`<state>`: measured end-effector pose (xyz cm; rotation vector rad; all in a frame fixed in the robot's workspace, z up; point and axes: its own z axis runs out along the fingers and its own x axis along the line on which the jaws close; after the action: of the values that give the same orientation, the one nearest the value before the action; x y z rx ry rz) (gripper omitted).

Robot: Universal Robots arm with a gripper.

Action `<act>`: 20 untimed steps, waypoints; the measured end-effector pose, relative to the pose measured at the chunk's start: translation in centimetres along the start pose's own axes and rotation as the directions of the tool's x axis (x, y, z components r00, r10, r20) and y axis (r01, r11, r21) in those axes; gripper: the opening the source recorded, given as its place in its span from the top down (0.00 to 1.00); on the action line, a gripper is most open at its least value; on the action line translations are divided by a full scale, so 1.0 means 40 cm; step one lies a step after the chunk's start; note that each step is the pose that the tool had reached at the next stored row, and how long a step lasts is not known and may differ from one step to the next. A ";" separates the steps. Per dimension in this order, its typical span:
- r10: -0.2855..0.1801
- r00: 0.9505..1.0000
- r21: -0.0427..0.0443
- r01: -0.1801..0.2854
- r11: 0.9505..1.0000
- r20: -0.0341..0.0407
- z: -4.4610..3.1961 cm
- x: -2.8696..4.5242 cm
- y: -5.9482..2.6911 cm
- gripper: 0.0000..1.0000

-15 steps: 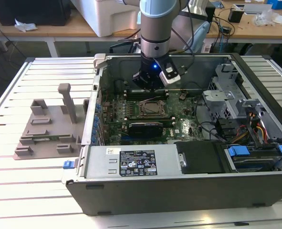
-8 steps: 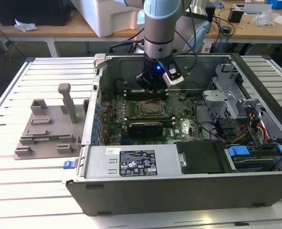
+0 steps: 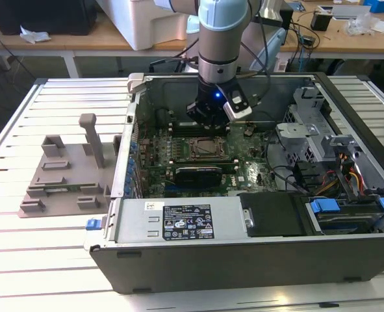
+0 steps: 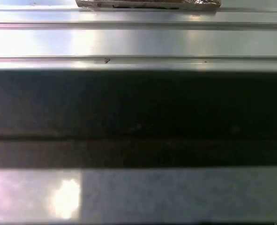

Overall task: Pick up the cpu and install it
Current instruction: 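Install the first cpu locking lever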

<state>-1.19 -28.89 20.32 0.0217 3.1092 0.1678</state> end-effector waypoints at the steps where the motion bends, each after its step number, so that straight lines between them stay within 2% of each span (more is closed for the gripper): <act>1: 0.000 1.000 0.000 0.000 1.000 0.000 0.000 0.000 -0.001 0.89; 10: 0.000 1.000 0.001 0.000 1.000 0.000 0.009 -0.003 0.003 0.89; 13: 0.000 1.000 -0.001 0.000 1.000 0.000 0.004 -0.003 0.006 0.89; 17: 0.000 1.000 0.002 0.000 1.000 0.000 -0.012 -0.003 0.007 0.89; 18: 0.000 1.000 0.005 0.000 1.000 0.000 -0.018 -0.003 0.007 0.89; 20: -0.001 1.000 0.021 0.001 1.000 0.001 -0.027 -0.004 0.008 0.89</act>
<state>-1.07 -28.69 21.44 0.0212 3.1099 0.1351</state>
